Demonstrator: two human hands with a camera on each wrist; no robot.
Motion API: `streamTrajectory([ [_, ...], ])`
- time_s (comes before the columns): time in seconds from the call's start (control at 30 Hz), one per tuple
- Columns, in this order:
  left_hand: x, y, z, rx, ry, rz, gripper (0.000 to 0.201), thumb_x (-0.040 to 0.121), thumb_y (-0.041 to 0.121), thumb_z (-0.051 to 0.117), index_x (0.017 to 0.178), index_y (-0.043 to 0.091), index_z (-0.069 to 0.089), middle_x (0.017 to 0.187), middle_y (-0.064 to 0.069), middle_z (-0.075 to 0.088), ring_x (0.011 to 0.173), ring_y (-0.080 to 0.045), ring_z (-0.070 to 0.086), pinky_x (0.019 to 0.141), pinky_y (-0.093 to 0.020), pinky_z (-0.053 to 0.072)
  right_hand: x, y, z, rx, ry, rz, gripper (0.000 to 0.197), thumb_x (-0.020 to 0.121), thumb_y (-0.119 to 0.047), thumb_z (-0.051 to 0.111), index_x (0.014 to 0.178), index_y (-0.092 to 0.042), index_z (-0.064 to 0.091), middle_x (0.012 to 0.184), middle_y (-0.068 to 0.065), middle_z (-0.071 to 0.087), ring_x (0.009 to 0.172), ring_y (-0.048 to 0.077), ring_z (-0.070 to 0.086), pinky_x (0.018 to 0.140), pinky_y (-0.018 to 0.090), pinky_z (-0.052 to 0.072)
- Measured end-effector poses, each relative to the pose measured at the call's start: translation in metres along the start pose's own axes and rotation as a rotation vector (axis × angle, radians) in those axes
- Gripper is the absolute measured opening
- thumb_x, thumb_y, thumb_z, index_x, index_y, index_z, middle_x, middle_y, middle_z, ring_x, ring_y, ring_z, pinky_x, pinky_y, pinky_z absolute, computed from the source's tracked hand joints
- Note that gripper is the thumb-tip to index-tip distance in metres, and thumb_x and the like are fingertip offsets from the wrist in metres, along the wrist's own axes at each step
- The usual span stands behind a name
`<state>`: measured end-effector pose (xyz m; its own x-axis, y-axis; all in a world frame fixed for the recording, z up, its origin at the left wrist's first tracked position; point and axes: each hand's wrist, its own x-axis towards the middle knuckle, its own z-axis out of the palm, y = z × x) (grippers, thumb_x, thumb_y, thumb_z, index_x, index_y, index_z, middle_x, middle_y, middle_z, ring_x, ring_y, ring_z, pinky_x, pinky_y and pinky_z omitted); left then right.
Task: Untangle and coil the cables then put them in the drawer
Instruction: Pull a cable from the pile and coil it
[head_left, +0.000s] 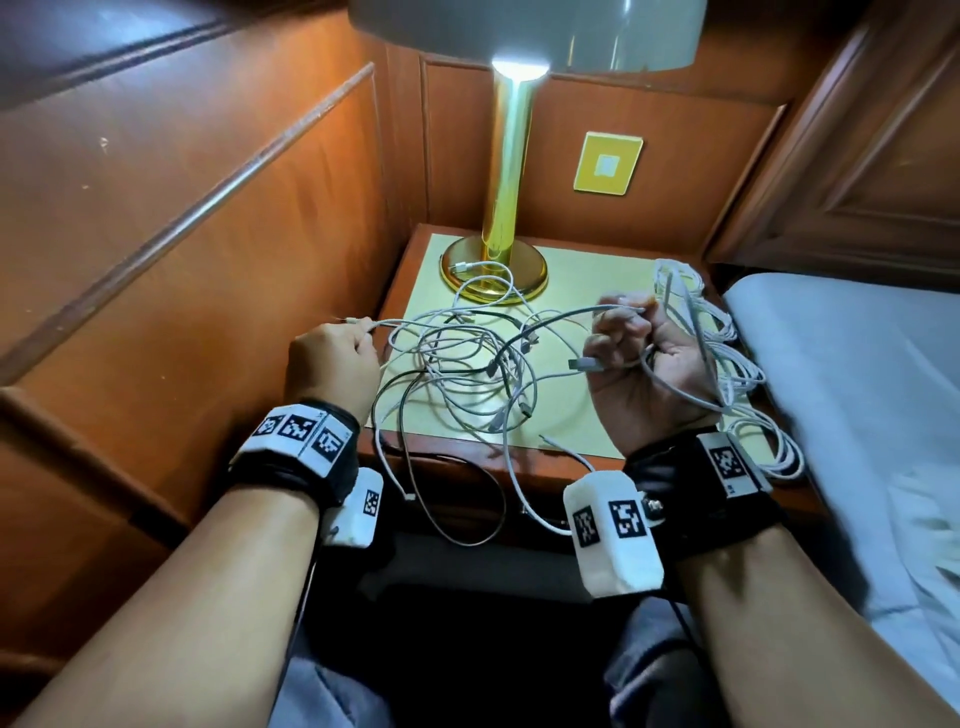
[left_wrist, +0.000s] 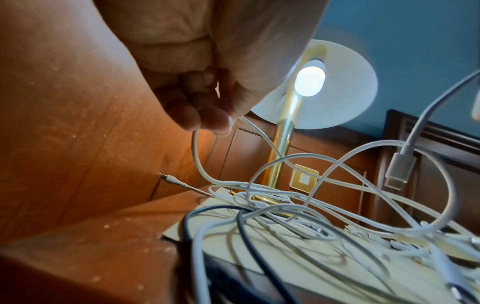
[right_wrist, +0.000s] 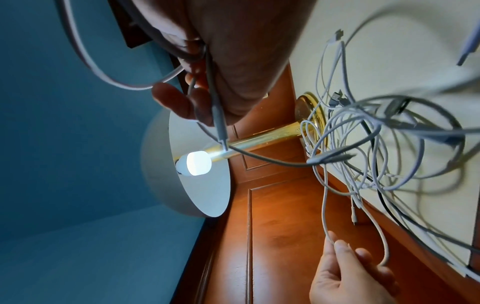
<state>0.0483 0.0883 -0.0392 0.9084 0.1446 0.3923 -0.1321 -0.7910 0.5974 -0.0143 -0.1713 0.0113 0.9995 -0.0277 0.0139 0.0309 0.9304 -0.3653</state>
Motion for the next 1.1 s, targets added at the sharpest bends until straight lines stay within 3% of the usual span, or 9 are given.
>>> streamTrajectory([
  [0.23,-0.013,0.021,0.010,-0.057,-0.167,0.214,0.027,0.091,0.015,0.068,0.116,0.004,0.074,0.109,-0.018,0.069,0.098,-0.033,0.066,0.091,-0.037,0.052,0.000,0.019,-0.002,-0.134,0.023,0.083,0.012,0.093,-0.023,0.045,0.085,-0.017,0.050,0.078,0.000,0.057,0.060,0.005,0.058,0.051,0.016,0.042],
  [0.37,-0.025,0.036,0.008,-0.292,-0.273,0.291,0.030,0.084,0.017,0.077,0.113,0.019,0.074,0.114,-0.002,0.055,0.086,-0.001,0.063,0.079,-0.009,0.048,-0.001,0.027,-0.001,-0.184,0.037,0.207,0.027,0.105,-0.021,0.033,0.086,-0.013,0.051,0.084,0.002,0.051,0.064,0.008,0.058,0.047,0.017,0.041],
  [0.43,-0.028,0.039,0.005,-0.374,-0.383,0.317,0.025,0.082,0.009,0.075,0.103,0.021,0.075,0.114,0.002,0.050,0.087,-0.001,0.060,0.069,-0.006,0.044,-0.001,0.031,0.000,-0.190,0.039,0.235,0.031,0.108,-0.022,0.028,0.087,-0.012,0.050,0.083,0.003,0.054,0.065,0.008,0.060,0.046,0.018,0.041],
  [0.53,-0.029,0.040,0.002,-0.447,-0.574,0.285,0.019,0.077,0.014,0.061,0.081,0.024,0.076,0.103,0.007,0.056,0.095,-0.005,0.057,0.081,-0.014,0.045,0.000,0.034,0.000,-0.173,0.021,0.238,0.032,0.107,-0.021,0.028,0.086,-0.011,0.051,0.082,0.003,0.057,0.065,0.008,0.062,0.046,0.017,0.042],
  [0.6,-0.029,0.041,-0.002,-0.528,-0.670,0.216,0.023,0.072,0.019,0.049,0.061,0.025,0.068,0.091,0.005,0.064,0.095,-0.010,0.061,0.090,-0.035,0.047,0.001,0.033,-0.001,-0.137,0.001,0.248,0.031,0.105,-0.021,0.031,0.085,-0.011,0.053,0.083,0.003,0.054,0.065,0.008,0.062,0.046,0.018,0.043],
  [0.77,-0.035,0.052,-0.023,-0.933,-0.818,-0.035,0.012,0.068,0.006,0.037,0.064,0.005,0.048,0.074,-0.022,0.062,0.072,-0.029,0.062,0.063,-0.033,0.051,-0.001,0.027,-0.002,-0.320,0.072,0.236,0.018,0.101,-0.021,0.040,0.088,-0.014,0.049,0.082,0.001,0.048,0.055,0.006,0.051,0.044,0.015,0.036],
  [0.87,-0.047,0.059,-0.040,-1.122,-0.800,-0.144,0.009,0.076,0.008,0.042,0.083,0.004,0.048,0.065,-0.016,0.049,0.052,-0.024,0.051,0.047,-0.028,0.042,-0.013,0.033,0.001,-0.638,0.185,0.187,0.019,0.104,-0.017,0.041,0.088,-0.013,0.049,0.074,0.003,0.047,0.048,0.009,0.044,0.037,0.019,0.030],
  [0.97,-0.062,0.065,-0.056,-1.235,-0.666,-0.090,0.009,0.083,0.001,0.051,0.091,0.006,0.052,0.060,-0.012,0.049,0.039,-0.014,0.035,0.046,-0.027,0.034,-0.033,0.036,-0.003,-0.914,0.256,0.273,0.022,0.102,-0.029,0.050,0.084,-0.016,0.053,0.072,0.003,0.050,0.046,0.011,0.044,0.044,0.024,0.034],
  [1.1,-0.090,0.078,-0.077,-1.432,-0.493,-0.068,0.022,0.090,0.002,0.049,0.088,0.006,0.070,0.069,-0.011,0.063,0.044,-0.018,0.053,0.050,-0.026,0.048,-0.076,0.036,-0.006,-1.363,0.263,0.504,0.036,0.099,-0.043,0.054,0.081,-0.012,0.053,0.050,-0.002,0.056,0.033,0.011,0.046,0.034,0.018,0.036],
])
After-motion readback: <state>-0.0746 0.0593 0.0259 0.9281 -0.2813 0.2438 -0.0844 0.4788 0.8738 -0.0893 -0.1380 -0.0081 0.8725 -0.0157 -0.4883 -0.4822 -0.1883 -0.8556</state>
